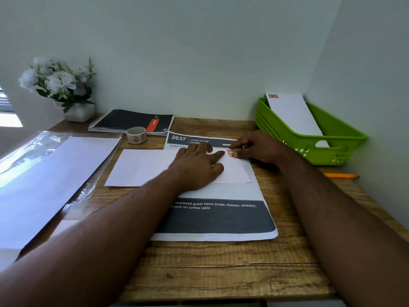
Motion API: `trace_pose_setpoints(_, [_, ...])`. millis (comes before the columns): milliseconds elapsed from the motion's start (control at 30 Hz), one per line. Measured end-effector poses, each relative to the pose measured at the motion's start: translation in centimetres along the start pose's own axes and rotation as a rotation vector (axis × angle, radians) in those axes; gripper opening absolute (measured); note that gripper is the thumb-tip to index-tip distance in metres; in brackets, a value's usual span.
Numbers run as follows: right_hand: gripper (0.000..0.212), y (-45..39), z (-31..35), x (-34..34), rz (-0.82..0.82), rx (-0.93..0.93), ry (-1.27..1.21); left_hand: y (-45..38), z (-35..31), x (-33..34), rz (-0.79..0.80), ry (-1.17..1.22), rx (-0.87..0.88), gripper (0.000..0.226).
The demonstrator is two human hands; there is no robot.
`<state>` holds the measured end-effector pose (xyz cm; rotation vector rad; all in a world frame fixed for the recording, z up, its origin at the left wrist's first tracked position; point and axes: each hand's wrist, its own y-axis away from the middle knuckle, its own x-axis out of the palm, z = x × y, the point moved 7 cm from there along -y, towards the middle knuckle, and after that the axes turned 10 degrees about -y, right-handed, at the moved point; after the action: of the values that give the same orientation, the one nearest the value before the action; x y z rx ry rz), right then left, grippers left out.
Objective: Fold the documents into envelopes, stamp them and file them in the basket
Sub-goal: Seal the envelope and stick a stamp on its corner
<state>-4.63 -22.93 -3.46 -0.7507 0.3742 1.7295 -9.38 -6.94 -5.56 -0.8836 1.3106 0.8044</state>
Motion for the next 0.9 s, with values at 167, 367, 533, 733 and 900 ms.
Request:
trace_pose_setpoints(167, [0.038, 0.5, -0.2, 0.1, 0.079, 0.072, 0.036, 0.0, 0.1, 0.1, -0.004, 0.002, -0.003, 0.052])
trace_pose_setpoints(367, [0.011, 0.2, 0.0, 0.1, -0.210, 0.038, -0.124, -0.2, 0.3, 0.4, 0.020, 0.020, -0.006, 0.051])
trace_pose_setpoints(533, [0.038, -0.9, -0.5, 1.0, -0.268, 0.109, -0.044, -0.3, 0.4, 0.5, 0.011, 0.033, 0.011, 0.050])
trace_pose_setpoints(733, [0.052, -1.7, -1.1, 0.7, -0.385, 0.129, 0.113, -0.5, 0.4, 0.5, 0.009, 0.029, 0.010, 0.049])
trace_pose_setpoints(900, [0.039, -1.6, -1.4, -0.3, -0.458, 0.137, 0.241, -0.5, 0.4, 0.5, -0.001, 0.024, 0.009, 0.049])
